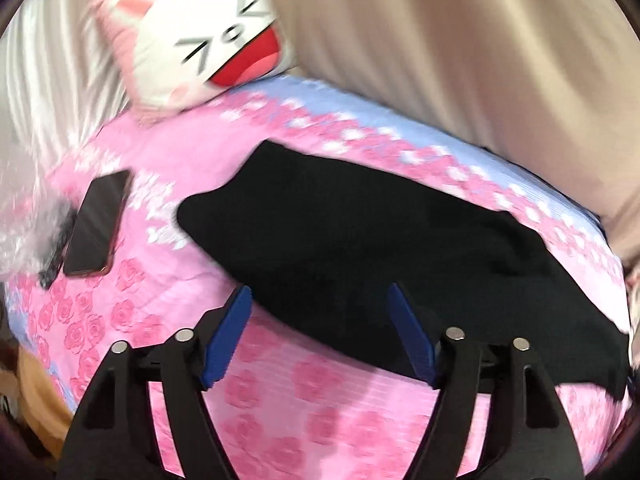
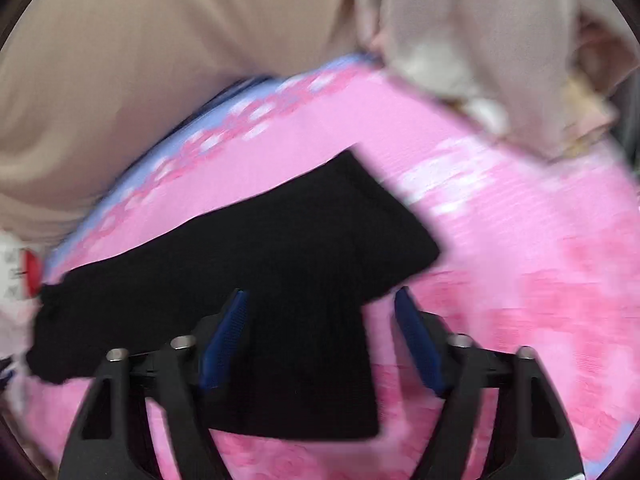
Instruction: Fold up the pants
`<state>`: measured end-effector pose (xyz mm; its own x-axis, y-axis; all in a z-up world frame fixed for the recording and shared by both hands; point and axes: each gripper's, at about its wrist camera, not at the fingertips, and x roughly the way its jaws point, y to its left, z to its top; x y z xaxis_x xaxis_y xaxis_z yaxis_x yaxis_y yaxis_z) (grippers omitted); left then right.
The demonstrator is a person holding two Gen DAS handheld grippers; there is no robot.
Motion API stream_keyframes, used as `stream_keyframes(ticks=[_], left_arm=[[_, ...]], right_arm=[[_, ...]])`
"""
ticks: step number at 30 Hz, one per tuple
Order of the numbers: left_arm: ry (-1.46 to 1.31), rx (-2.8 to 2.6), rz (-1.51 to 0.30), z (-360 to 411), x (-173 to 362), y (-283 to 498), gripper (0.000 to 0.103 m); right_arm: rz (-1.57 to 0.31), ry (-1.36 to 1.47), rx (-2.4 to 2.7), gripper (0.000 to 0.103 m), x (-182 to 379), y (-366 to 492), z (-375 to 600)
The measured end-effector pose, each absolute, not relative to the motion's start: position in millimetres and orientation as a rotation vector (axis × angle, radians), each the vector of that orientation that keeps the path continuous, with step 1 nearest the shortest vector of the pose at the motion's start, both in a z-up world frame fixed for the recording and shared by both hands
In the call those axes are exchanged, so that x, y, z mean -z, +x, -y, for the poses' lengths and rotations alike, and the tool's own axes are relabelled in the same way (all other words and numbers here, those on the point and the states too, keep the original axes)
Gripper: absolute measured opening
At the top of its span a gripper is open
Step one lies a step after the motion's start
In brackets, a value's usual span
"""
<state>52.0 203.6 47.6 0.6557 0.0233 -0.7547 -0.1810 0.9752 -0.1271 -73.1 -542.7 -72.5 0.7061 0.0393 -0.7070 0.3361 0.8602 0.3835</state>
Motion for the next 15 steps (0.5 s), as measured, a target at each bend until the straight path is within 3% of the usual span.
stream_keyframes(ticks=[1,8,12,15], left_arm=[[-0.183,-0.103,-0.851,-192.5,-48.8,53.1,0.08],[-0.062,-0.051,-0.827,-137.9,-40.8,69.6,0.081],[-0.03,-0.066,-0.828,-123.0,-21.4,75.5,0.081],[-0.029,-0.115,-0.876,-132.2,-1.4,87.8,0.081]], right_arm=[[-0.799,0.488,0.17,0.01,72.0,-66.3,539.1],[-0.607,0.223,0.242,0.008,-18.2,-50.8,547.7],[-0.865,0.264,0.342,0.012,57.8,-7.5,582.3],[-0.794,0.288,0.353,0.025,65.6,-21.0,575.5]])
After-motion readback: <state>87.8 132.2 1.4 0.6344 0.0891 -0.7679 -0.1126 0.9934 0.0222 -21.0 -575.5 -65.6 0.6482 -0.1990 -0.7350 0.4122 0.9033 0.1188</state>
